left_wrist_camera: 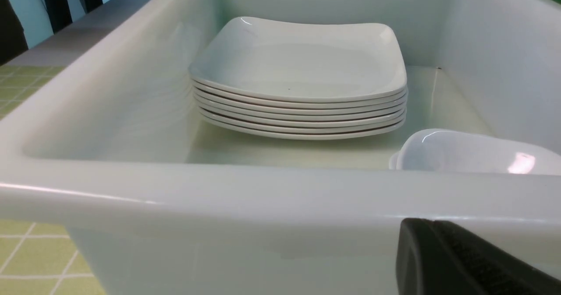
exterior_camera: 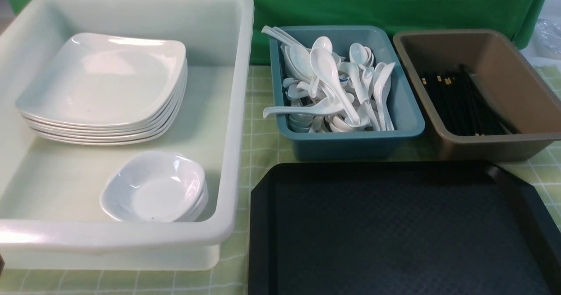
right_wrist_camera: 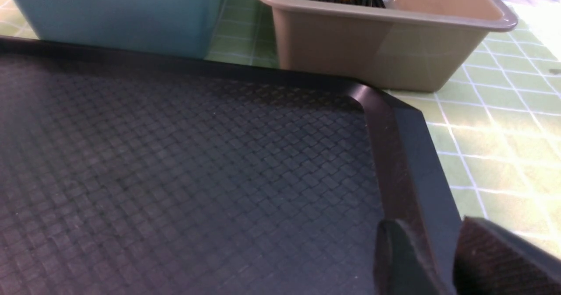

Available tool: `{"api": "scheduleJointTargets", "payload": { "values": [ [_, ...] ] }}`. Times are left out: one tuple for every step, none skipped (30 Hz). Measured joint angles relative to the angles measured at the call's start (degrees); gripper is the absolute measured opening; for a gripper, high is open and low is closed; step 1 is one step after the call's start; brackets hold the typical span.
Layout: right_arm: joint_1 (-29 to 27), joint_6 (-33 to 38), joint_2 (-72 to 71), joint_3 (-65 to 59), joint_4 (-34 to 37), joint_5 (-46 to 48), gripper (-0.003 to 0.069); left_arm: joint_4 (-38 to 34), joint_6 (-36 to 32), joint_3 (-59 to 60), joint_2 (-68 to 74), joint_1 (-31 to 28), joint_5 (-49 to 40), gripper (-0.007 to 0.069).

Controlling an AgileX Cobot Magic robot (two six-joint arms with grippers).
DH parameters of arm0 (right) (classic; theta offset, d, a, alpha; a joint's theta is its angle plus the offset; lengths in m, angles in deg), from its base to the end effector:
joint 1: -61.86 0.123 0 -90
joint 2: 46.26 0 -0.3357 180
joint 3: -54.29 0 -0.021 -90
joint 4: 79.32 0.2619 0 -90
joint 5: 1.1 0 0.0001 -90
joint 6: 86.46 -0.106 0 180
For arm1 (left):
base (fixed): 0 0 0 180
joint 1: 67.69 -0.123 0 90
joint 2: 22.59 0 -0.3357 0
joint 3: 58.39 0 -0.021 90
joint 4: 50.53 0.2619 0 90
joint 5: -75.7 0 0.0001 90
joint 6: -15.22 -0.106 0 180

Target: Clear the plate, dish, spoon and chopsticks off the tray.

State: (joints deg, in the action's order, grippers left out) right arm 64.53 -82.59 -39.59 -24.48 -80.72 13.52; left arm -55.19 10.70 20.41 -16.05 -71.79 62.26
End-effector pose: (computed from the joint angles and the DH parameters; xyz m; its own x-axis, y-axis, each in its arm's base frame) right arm 0.0303 0.0008 0.1851 -0.1700 -0.0991 -0.9804 -0.0562 0.9943 -0.0907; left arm 0.0306 0.0002 0.1872 -0.1515 -0.0111 -0.9884 -0.0529 0.9986 -0.0031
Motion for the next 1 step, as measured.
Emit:
{"api": "scheduleJointTargets", "payload": {
  "values": [
    [0.0,0.0,0.0,0.0,0.0,0.0,0.0235,0.0,0.0,0.0,0.0,0.0,0.0,0.001]
  ]
}}
